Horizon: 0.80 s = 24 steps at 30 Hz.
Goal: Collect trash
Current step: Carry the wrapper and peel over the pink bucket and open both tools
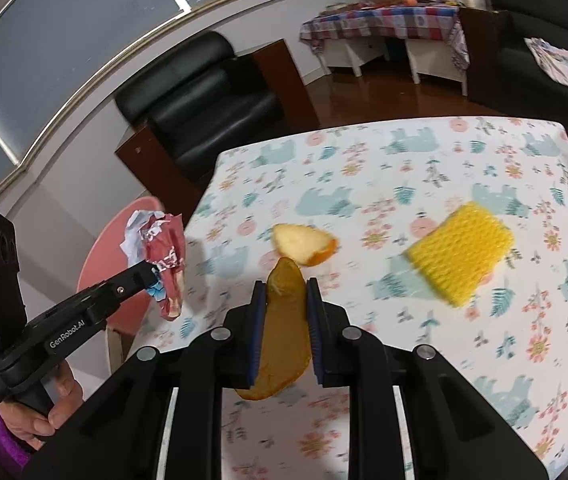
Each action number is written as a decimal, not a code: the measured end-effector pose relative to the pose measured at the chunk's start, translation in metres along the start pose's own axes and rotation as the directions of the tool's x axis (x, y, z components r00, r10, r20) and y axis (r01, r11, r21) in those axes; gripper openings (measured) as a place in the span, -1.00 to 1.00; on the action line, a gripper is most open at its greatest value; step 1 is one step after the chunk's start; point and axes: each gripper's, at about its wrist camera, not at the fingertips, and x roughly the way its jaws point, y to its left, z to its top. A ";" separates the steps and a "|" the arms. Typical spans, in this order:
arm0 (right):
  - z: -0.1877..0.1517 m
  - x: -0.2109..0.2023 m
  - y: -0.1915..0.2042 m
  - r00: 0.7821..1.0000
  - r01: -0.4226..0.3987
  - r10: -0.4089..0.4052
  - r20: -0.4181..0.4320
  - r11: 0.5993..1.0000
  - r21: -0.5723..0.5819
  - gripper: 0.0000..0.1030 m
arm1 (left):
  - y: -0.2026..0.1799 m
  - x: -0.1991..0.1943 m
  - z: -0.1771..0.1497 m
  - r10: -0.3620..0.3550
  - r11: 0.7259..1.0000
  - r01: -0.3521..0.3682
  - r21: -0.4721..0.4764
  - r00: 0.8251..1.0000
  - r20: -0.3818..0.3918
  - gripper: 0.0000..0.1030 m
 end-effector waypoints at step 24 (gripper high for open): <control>0.025 0.042 0.142 0.977 -0.212 0.200 -0.072 0.948 -0.238 -0.60 | 0.095 -0.078 0.000 0.241 0.968 -0.227 -0.106 0.960 0.141 -0.91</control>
